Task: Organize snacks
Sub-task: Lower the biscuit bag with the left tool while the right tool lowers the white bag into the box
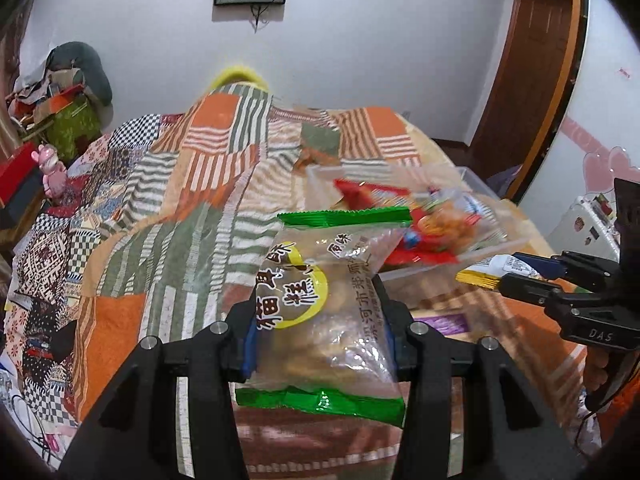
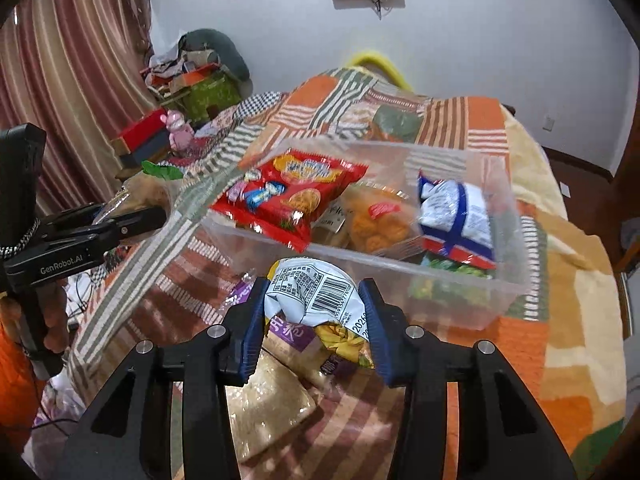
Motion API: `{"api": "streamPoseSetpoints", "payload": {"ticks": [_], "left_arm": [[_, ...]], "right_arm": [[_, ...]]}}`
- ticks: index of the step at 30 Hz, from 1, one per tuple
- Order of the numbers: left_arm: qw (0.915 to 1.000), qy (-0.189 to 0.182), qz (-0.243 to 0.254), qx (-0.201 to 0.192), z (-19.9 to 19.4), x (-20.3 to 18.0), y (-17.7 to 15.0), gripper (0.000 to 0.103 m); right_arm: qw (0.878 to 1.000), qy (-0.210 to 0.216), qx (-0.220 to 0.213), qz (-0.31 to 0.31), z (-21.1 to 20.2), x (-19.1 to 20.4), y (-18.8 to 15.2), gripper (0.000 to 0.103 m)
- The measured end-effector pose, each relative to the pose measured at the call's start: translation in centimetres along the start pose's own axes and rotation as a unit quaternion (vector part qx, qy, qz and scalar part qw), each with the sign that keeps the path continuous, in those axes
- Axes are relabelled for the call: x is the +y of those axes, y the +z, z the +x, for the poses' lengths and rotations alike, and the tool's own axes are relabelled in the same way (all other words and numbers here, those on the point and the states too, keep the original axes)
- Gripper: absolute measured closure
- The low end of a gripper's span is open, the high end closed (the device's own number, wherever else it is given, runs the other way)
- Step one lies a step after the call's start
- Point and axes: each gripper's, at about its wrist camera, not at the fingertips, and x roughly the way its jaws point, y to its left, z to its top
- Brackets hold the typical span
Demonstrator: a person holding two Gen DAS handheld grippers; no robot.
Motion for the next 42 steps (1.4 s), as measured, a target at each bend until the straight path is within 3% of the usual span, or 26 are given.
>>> {"api": "streamPoseSetpoints", "payload": {"ticks": [9, 19, 31, 42], "left_arm": [[0.9995, -0.022, 0.003, -0.022, -1.1, -3.0, 2.3, 0.057], [0.9987, -0.045, 0.006, -0.025, 1.9, -6.1, 5.4, 0.057], [0.9988, -0.045, 0.013, 0.017, 9.1, -7.8, 7.5, 0.057], [0.9983, -0.038, 0.026, 0.036, 12.8, -8.4, 8.4, 0.057]], "right_arm": [[0.998, -0.025, -0.056, 0.013, -3.5, -1.9, 2.3, 0.061], [0.994, -0.051, -0.092, 0.037, -3.3, -4.9, 4.9, 0.061], [0.994, -0.063, -0.070, 0.045, 0.8, -6.6, 6.5, 0.061], [0.995, -0.078, -0.035, 0.042, 4.5, -7.4, 7.1, 0.061]]}}
